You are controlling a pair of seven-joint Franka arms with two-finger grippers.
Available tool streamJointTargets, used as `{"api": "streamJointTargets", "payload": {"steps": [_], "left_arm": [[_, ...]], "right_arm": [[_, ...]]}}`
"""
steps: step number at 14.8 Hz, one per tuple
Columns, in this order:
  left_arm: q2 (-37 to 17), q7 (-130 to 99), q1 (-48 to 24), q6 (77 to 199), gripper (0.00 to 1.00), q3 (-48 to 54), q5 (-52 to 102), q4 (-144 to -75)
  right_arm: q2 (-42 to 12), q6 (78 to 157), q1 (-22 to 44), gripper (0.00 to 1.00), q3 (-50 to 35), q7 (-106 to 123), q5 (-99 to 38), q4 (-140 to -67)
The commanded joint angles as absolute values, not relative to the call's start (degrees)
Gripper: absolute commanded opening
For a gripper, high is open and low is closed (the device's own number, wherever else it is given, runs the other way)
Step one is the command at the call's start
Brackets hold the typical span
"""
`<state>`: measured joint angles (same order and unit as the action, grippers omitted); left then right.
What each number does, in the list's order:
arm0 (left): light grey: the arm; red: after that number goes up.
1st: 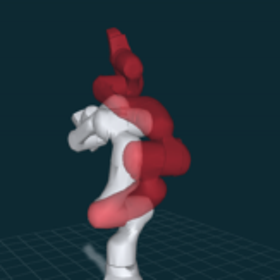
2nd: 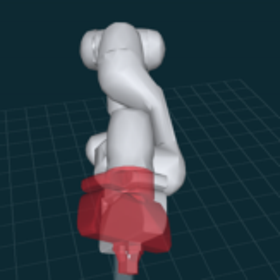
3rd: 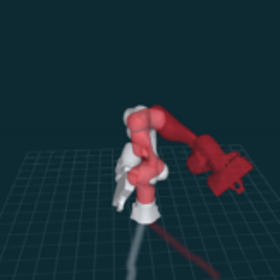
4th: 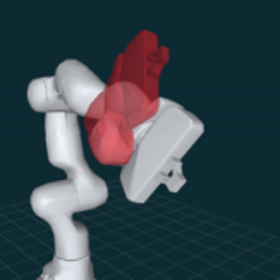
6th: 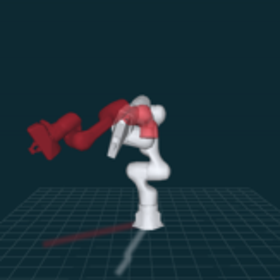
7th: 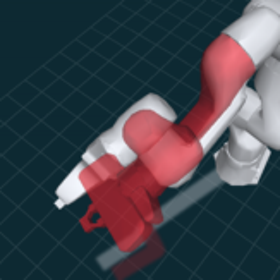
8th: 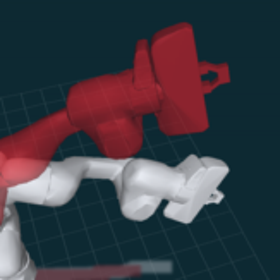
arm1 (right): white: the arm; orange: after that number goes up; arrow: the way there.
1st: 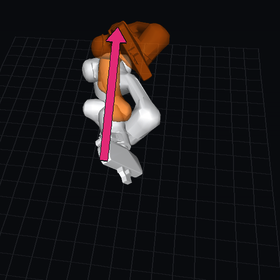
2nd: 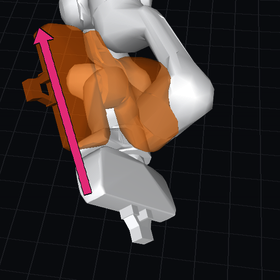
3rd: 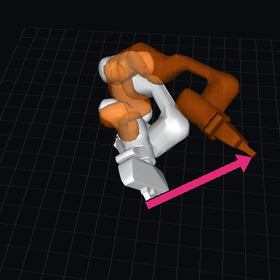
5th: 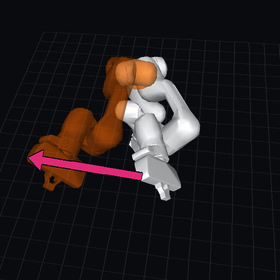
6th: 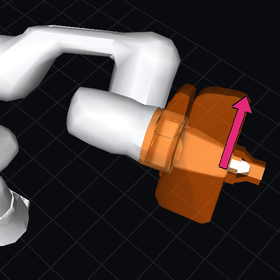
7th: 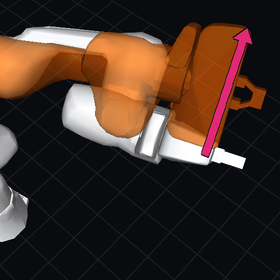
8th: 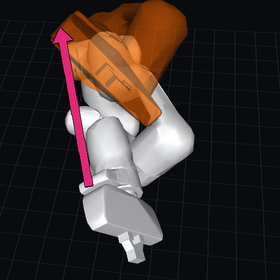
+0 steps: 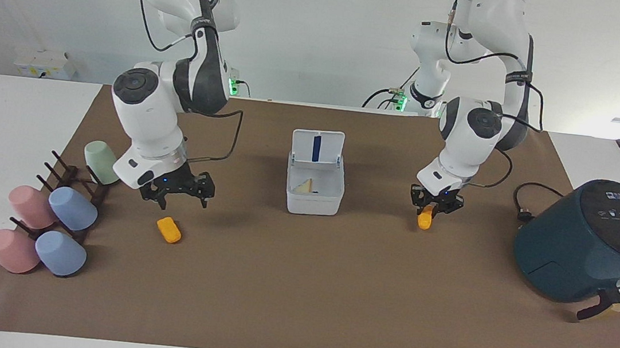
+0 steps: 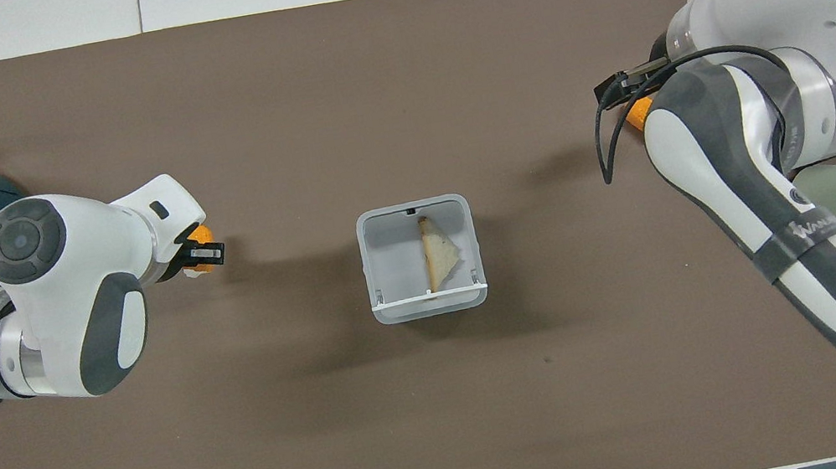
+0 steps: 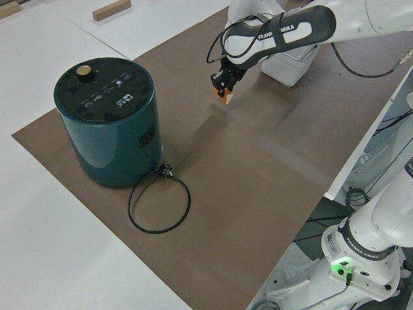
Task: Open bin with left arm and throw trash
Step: 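Grasp the orange piece with the left gripper and carry it toward the bin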
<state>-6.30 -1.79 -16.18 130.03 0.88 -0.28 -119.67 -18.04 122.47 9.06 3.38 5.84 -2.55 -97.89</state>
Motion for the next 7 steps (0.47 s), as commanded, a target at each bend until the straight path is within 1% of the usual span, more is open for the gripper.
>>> {"api": "streamJointTargets", "payload": {"steps": [1,4,6,7], "left_arm": [[-5.97,-9.64,-21.34,122.18,0.00,0.18,-0.79,-111.91],[-5.54,-18.17,-27.49,121.11,0.00,0.26,-0.27,-109.08],[-6.15,-23.18,-31.19,122.16,0.00,0.18,3.67,-107.84],[-6.15,-24.60,-32.51,123.30,0.00,0.26,6.48,-107.84]], "right_arm": [[-20.73,127.60,6.42,1.00,2.46,13.86,-1.58,-98.44],[-23.73,134.36,5.10,1.00,2.37,27.04,-2.55,-100.36],[-23.73,137.45,4.75,1.00,2.29,29.34,-2.72,-103.78],[-23.56,137.72,4.66,1.00,2.29,30.75,-2.99,-105.54]]}}
